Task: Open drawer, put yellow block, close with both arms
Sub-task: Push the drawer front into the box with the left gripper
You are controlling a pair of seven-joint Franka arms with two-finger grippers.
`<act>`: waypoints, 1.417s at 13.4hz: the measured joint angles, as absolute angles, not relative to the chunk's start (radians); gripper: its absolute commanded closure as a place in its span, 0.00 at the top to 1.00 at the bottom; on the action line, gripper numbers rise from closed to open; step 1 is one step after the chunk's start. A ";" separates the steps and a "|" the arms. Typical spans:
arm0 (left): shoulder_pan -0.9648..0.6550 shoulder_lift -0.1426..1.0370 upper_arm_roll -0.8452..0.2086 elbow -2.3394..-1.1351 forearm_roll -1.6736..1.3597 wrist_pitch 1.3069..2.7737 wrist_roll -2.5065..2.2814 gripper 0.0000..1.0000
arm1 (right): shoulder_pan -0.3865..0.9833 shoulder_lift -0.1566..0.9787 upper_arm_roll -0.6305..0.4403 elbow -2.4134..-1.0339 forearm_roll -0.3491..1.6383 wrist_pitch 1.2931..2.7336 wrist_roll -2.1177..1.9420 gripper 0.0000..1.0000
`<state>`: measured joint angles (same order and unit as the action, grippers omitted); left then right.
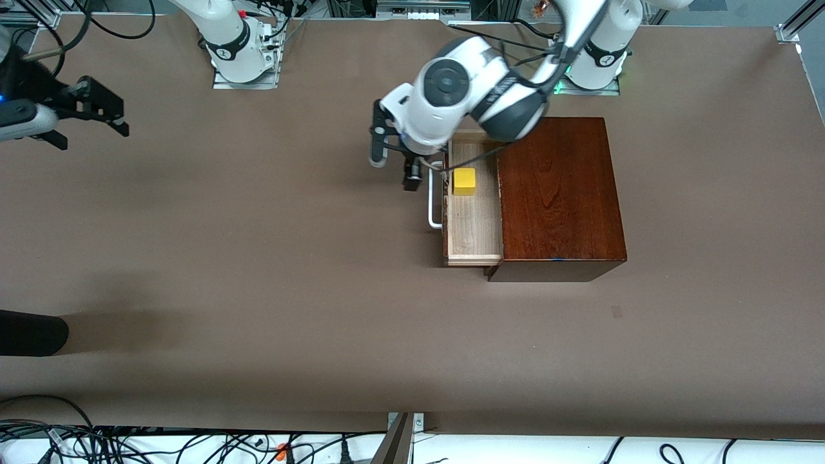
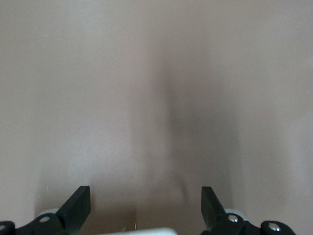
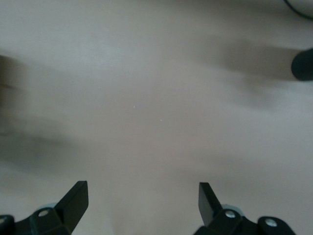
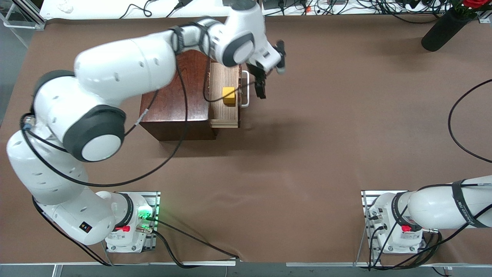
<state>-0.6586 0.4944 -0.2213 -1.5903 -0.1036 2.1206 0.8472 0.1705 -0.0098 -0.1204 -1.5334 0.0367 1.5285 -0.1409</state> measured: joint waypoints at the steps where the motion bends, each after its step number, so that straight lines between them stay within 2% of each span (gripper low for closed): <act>1: -0.687 0.515 -0.221 -1.590 -0.063 2.133 0.847 1.00 | 0.170 -0.008 -0.130 -1.549 0.039 1.545 -0.118 1.00; 7: -0.698 0.586 -0.177 -1.593 0.075 2.105 0.853 1.00 | 0.171 0.022 -0.131 -1.574 0.040 1.614 -0.086 1.00; 12: -0.696 0.582 -0.124 -1.582 0.080 1.989 0.849 1.00 | 0.173 0.035 -0.127 -1.572 0.040 1.631 -0.086 1.00; 15: -0.689 0.569 -0.097 -1.582 0.080 1.909 0.839 1.00 | 0.173 0.042 -0.126 -1.569 0.040 1.689 -0.086 1.00; 19: -0.631 0.564 -0.073 -1.580 0.097 1.886 0.846 1.00 | 0.176 0.048 -0.122 -1.568 0.041 1.700 -0.086 1.00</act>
<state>-0.6314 0.5642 -0.0734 -1.5802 0.0966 1.8856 0.8456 0.1756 0.0476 -0.1219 -1.5679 0.0408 1.6997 -0.0858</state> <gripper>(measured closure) 0.000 0.000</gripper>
